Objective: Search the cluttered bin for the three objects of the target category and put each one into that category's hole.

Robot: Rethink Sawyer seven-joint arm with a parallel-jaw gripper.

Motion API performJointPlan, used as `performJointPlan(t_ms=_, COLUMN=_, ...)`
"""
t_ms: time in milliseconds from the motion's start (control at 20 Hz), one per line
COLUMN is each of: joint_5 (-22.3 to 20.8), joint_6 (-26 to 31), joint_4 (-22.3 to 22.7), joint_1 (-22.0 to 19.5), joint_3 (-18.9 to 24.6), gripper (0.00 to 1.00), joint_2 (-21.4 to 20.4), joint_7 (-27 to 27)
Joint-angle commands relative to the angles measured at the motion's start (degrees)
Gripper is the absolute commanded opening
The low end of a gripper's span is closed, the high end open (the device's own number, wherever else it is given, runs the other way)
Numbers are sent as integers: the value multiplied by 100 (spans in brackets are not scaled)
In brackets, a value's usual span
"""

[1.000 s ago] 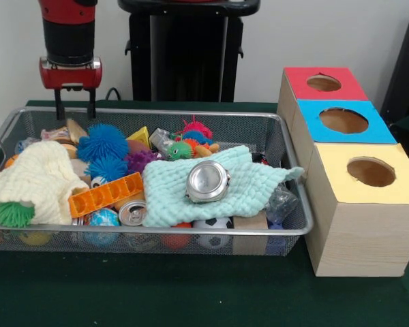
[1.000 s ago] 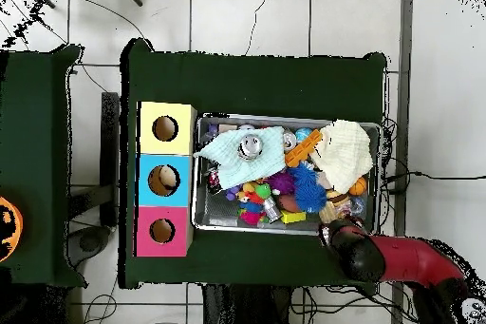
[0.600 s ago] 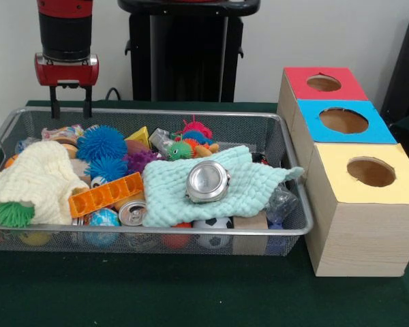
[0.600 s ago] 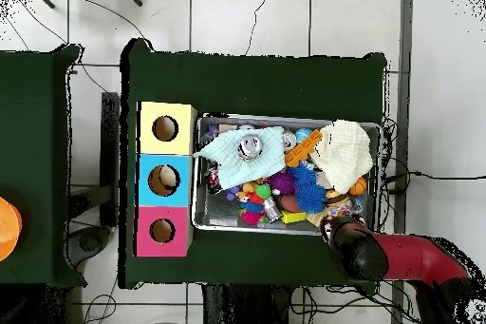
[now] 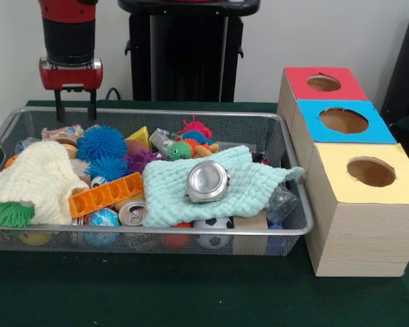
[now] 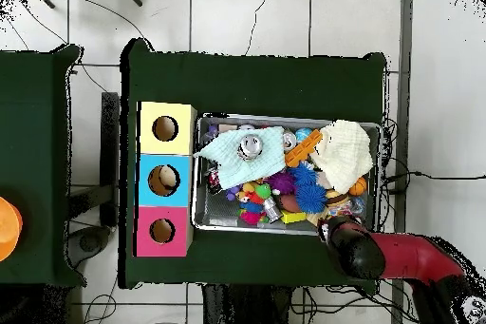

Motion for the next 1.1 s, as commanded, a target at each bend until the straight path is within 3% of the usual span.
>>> performJointPlan(t_ms=50, joint_5=-367, joint_6=99, joint_4=-491, joint_1=4, joint_3=303, gripper=100, joint_2=476, joint_7=-341)
performJointPlan(t_ms=400, joint_5=-583, joint_6=-53, joint_4=-787, joint_1=0, joint_3=240, gripper=100, joint_2=864, joint_7=-317)
performJointPlan(t_ms=1100, joint_5=-600, joint_6=32, joint_4=-815, joint_1=-168, joint_3=377, gripper=100, joint_2=912, joint_7=-444)
